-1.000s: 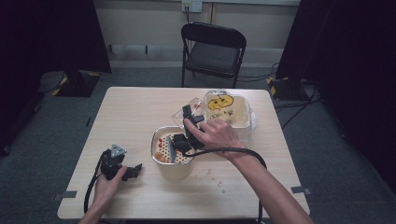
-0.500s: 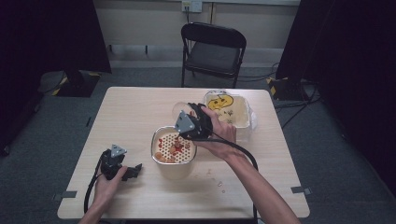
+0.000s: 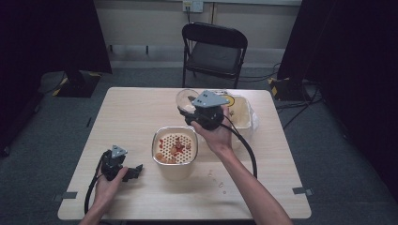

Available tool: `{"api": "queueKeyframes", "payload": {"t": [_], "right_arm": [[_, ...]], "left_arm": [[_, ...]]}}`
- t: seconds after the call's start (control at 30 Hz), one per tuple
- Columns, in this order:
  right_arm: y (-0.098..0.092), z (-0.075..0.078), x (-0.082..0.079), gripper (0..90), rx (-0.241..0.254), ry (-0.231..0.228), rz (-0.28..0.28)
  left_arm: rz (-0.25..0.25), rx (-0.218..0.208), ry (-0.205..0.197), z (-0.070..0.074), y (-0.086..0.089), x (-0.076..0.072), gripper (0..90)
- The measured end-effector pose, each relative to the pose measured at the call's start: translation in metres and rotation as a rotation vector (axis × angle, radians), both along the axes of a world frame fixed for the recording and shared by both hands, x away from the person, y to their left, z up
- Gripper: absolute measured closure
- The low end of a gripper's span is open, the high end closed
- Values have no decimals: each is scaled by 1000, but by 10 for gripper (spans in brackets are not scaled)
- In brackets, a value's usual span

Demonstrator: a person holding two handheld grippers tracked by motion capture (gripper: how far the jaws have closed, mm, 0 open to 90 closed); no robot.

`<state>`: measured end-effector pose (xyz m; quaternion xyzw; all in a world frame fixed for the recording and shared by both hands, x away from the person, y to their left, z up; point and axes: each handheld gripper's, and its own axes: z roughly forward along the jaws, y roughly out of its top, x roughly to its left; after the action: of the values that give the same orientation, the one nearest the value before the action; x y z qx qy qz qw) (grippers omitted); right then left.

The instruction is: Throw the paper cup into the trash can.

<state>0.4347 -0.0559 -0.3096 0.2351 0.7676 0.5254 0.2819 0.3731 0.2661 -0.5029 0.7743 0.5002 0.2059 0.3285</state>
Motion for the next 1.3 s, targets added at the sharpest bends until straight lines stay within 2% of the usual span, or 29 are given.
{"api": "queueKeyframes", "payload": {"t": [0.13, 0.4, 0.57, 0.83, 0.9, 1.13, 1.17, 1.2, 1.27, 1.3], "right_arm": [[-10, 4, 9, 511, 81, 40, -14], [-42, 15, 27, 511, 153, 77, -96], [-68, 22, 38, 511, 151, 92, -171], [-100, 14, 54, 506, 146, 162, -251], [-105, 13, 58, 503, 131, 166, -267], [-113, 6, 68, 466, 141, 211, -290], [-113, 5, 69, 447, 146, 214, -288], [-112, 4, 70, 387, 146, 221, -290], [-112, 3, 72, 385, 143, 229, -286], [-112, 2, 72, 355, 140, 234, -284]], "left_arm": [[1, 1, -1, 0, 0, 0, 0], [0, 3, 0, 0, 0, 0, 0], [-1, 4, 0, 0, 0, 0, 0], [-1, 4, 0, 0, 0, 0, 0], [0, 2, -1, 0, 0, 0, 0], [0, 1, 0, 0, 0, 0, 0], [-1, 4, 0, 0, 0, 0, 0], [1, 2, 0, 0, 0, 0, 0], [0, 1, 1, 0, 0, 0, 0], [-1, 5, 0, 0, 0, 0, 0]]}}
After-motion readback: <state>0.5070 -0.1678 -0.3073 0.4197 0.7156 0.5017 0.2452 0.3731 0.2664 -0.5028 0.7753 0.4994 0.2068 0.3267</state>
